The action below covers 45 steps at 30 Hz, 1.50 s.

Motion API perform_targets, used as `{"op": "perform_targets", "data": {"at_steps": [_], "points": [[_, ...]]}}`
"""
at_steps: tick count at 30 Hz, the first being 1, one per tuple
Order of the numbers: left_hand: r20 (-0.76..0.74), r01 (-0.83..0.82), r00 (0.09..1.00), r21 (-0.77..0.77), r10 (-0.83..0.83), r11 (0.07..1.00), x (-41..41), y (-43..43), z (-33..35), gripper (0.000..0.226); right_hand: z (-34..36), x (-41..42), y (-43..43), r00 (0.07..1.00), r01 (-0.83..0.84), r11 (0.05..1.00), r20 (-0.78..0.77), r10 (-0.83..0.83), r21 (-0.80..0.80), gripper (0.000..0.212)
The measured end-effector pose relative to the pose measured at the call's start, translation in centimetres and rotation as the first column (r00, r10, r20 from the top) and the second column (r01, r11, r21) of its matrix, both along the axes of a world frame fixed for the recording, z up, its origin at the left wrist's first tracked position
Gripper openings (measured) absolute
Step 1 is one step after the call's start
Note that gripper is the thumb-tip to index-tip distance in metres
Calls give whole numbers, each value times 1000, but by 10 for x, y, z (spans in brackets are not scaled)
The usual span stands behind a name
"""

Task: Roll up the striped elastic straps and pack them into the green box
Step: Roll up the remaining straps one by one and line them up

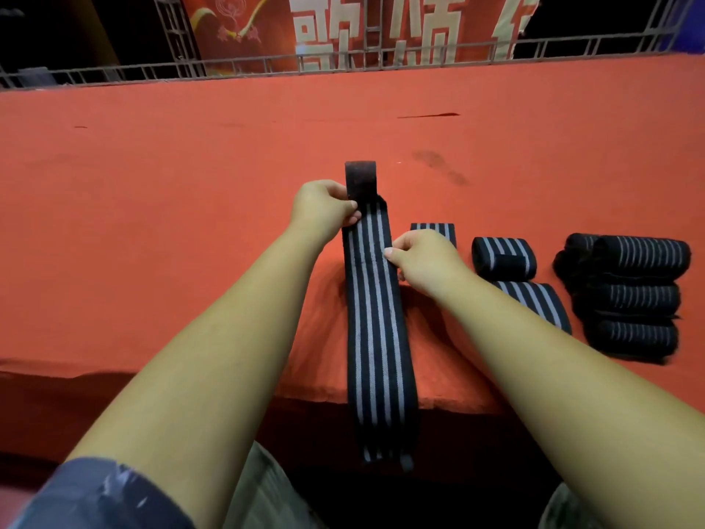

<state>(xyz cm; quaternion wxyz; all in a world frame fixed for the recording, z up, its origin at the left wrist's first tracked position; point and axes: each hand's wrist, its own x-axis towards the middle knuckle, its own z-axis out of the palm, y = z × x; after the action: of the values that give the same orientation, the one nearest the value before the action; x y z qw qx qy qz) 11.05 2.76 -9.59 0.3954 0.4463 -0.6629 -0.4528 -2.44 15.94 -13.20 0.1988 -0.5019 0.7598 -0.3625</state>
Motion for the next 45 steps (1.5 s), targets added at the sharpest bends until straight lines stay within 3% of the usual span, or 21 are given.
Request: {"op": "perform_targets", "data": {"at_steps": [5, 7, 9, 16, 19, 23, 29, 32, 39, 45], "points": [[83, -39, 996, 16, 37, 999, -9, -30, -44, 26, -17, 4, -20, 958, 53, 993, -285, -19, 110, 24], [146, -78, 986, -6, 79, 997, -12, -41, -60, 17, -21, 6, -24, 937, 87, 987, -347, -36, 133, 23], [190, -100, 977, 4, 97, 995, -15, -49, -72, 8, -26, 6, -26, 933, 112, 980, -357, -46, 167, 21], [432, -108, 895, -26, 109, 994, -24, -58, -84, 9, -37, 7, -30, 908, 138, 966, -417, -35, 219, 37], [481, -101, 871, -21, 99, 995, -25, -62, -81, 10, -40, 7, -31, 917, 139, 964, -397, -38, 227, 33], [489, -83, 869, -4, 74, 997, -24, -66, -77, 26, -39, 7, -31, 927, 133, 966, -374, -41, 224, 29], [271, -68, 961, 17, 61, 998, -19, -56, -72, 12, -36, 6, -27, 933, 102, 963, -359, -7, 248, 35], [111, -67, 991, -22, 69, 998, -10, -40, -56, 16, -24, 3, -23, 943, 67, 974, -334, 8, 215, 33], [-204, 45, 976, -140, -73, 989, 25, 30, 21, 15, 45, -7, 6, 957, 36, 975, -274, -97, -218, 41], [-333, 106, 928, -189, -166, 976, 52, 97, 81, 14, 107, 3, 55, 994, -107, 913, -11, 112, -394, 36]]}}
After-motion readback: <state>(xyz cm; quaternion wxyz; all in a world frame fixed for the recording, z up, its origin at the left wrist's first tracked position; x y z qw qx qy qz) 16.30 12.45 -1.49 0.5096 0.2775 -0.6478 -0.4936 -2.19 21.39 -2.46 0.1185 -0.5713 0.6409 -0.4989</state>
